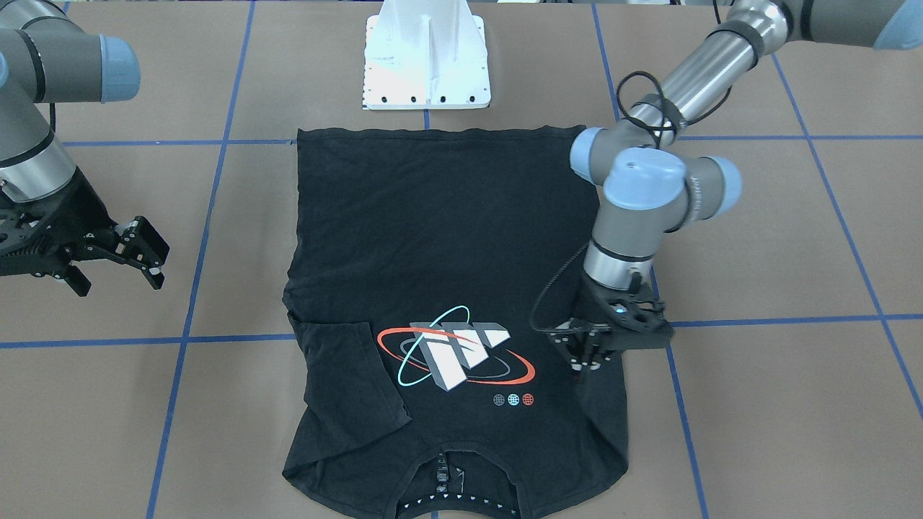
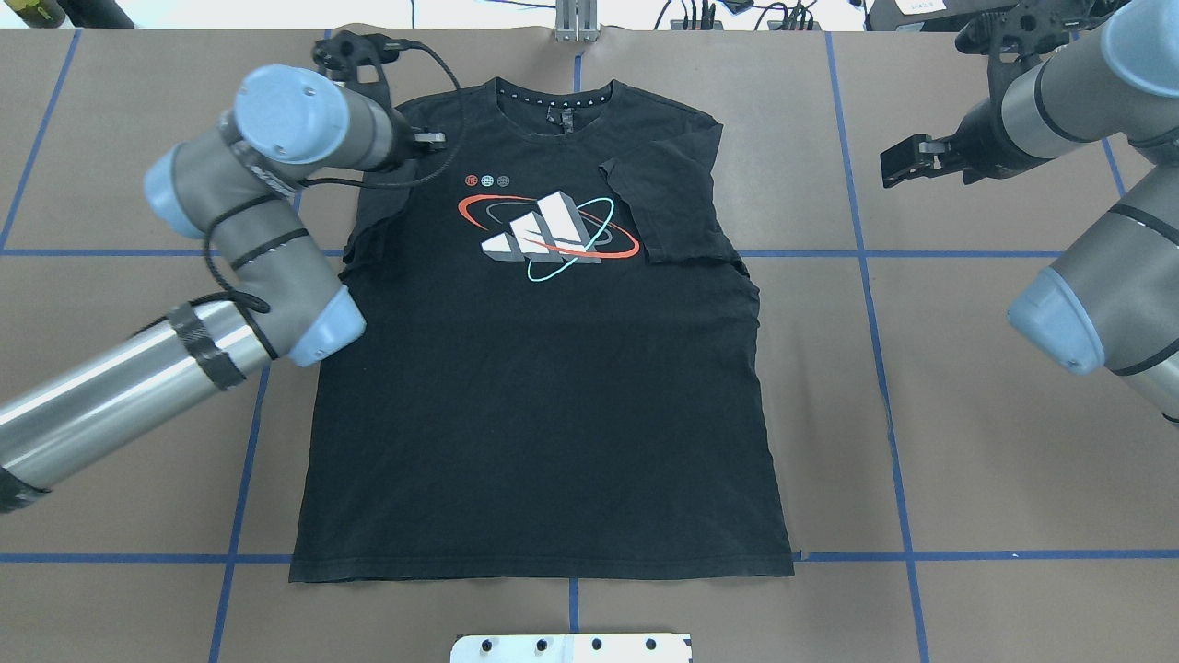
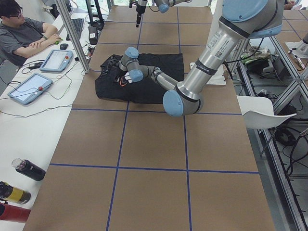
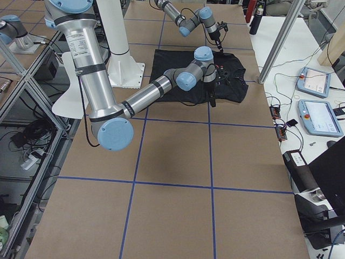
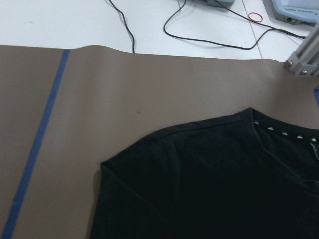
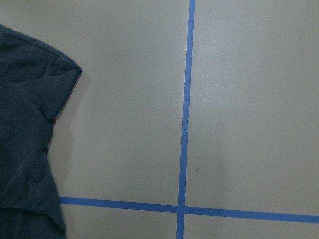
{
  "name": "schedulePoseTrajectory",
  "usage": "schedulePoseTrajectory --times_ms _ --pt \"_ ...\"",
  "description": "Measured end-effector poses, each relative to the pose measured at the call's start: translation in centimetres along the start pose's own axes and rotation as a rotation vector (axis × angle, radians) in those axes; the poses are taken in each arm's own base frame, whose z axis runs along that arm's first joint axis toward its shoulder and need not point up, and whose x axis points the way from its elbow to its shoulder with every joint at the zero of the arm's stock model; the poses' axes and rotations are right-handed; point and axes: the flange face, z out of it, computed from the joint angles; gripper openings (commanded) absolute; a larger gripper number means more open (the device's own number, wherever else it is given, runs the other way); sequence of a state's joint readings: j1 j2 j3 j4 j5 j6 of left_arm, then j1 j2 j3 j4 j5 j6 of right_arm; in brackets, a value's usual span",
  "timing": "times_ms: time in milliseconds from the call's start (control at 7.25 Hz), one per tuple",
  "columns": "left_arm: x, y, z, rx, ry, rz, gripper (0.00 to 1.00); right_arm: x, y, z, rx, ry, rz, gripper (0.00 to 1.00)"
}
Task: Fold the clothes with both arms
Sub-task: 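Fold the sleeve nearest the left gripper inward over the shirt body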
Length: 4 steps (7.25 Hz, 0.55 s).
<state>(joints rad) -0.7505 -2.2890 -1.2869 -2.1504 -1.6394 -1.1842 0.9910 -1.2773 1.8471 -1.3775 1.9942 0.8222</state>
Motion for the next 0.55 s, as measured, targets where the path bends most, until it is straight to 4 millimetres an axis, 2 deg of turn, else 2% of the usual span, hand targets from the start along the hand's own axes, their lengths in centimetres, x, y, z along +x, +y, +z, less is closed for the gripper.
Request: schedulePoseTrajectory --times_ms 138,276,551 --pt "2.1 1.2 0.9 -0.003 -0.005 -0.019 0.19 0.0 0.0 0.1 -0.001 0.001 0.001 1.00" --pt "3.0 1.8 1.5 -0.002 -0.007 -0.023 0.99 0.1 -0.1 0.2 -0.002 0.002 0.001 1.00" --pt "3.0 1.8 1.3 0.009 0.007 0.042 1.00 -0.2 -0.3 0.3 -0.001 0.002 0.009 1.00"
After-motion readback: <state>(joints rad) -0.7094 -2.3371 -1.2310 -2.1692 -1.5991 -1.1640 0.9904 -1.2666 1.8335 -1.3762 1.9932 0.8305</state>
